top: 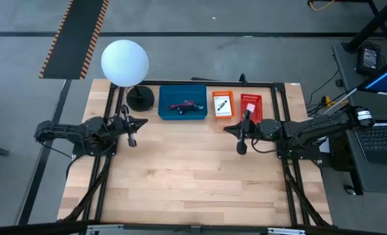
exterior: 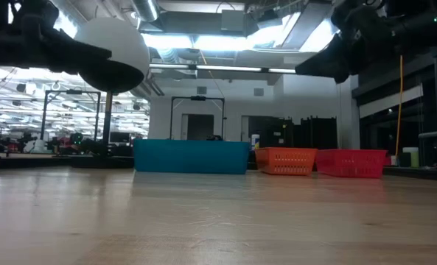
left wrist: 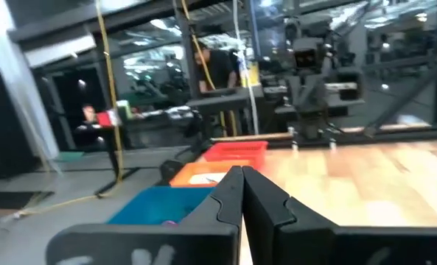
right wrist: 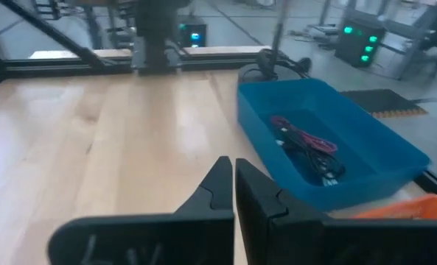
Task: Pick and place items into bin
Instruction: Return to Home Position
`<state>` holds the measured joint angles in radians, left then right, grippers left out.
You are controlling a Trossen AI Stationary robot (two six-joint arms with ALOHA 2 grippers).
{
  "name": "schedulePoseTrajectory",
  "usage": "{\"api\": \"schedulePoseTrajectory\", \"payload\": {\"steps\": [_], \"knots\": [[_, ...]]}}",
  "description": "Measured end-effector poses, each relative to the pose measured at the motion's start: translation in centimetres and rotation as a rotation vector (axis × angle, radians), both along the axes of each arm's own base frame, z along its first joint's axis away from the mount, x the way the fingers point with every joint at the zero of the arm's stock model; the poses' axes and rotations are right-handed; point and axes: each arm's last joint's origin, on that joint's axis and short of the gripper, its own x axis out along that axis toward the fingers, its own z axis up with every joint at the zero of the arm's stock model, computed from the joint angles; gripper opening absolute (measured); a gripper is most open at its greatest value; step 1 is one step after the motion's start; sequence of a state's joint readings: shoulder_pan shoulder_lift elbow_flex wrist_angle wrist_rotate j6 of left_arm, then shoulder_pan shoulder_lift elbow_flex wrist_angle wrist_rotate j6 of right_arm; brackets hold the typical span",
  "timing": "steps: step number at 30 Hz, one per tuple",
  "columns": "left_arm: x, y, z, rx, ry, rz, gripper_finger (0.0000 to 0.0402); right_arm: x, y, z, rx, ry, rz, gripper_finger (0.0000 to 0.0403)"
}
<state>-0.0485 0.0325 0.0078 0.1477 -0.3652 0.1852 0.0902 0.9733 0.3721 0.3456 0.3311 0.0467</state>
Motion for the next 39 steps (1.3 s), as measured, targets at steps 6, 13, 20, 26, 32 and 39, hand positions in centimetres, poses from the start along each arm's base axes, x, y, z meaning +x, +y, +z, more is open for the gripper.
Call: {"api": "schedulePoseTrajectory", "payload": {"steps": [6,13,20,26,32,39], "knots": [[-0.2,0.7,-0.6,-0.018,0.052,0.058,0.0001,0.1,-0.2,0.1,-0.028,-0.003,0.065,0.0000],[-0.3,1.5,-0.6,-0.042,0.045,0.102,0.0002,-0.9,-1.9,-1.3,-0.040,-0.153,0.098,0.0000],[-0.4,2.0,-0.7,-0.053,0.045,0.134,0.0003,-3.4,-4.0,-2.7,-0.041,-0.184,0.046,0.0000],[-0.5,2.2,-0.7,-0.061,0.042,0.150,0.0001,-5.7,-4.9,-2.9,-0.045,-0.242,0.088,0.0000],[-0.5,2.2,-0.7,-0.059,0.043,0.153,0.0002,-7.7,-5.1,-3.6,-0.050,-0.251,0.060,0.0000],[-0.6,2.4,-0.6,-0.058,0.035,0.237,0.0003,-9.1,-4.9,-3.6,0.033,-0.202,0.082,0.0000]]}}
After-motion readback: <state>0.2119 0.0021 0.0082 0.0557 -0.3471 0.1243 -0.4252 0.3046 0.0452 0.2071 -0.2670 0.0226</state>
